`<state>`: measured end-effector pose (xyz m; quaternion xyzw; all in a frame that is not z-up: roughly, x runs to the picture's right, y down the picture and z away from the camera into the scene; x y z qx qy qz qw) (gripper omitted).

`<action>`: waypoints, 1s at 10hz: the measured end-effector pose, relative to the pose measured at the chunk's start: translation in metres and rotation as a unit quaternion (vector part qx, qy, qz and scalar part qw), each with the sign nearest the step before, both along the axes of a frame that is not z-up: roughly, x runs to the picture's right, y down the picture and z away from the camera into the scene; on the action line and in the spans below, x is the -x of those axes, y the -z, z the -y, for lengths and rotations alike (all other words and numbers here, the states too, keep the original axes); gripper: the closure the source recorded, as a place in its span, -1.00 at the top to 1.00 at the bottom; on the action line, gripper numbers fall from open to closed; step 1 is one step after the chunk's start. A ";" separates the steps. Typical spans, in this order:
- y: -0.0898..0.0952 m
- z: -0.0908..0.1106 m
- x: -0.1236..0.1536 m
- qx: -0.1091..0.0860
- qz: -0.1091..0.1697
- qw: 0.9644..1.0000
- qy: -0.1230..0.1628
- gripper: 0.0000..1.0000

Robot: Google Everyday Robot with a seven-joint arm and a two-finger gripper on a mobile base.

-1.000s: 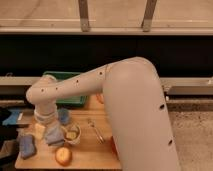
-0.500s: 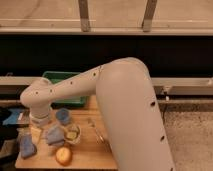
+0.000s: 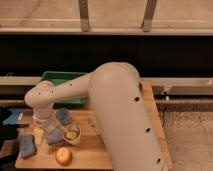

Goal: Place towel in tray

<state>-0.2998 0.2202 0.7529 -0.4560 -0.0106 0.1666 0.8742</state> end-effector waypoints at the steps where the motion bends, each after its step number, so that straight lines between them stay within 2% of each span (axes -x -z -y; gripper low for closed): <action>1: -0.005 -0.006 0.001 0.008 -0.013 1.000 0.015 0.60; 3: -0.006 -0.011 0.005 0.013 -0.029 0.999 0.036 0.60; 10: -0.009 -0.013 0.000 0.015 -0.040 0.998 0.034 0.60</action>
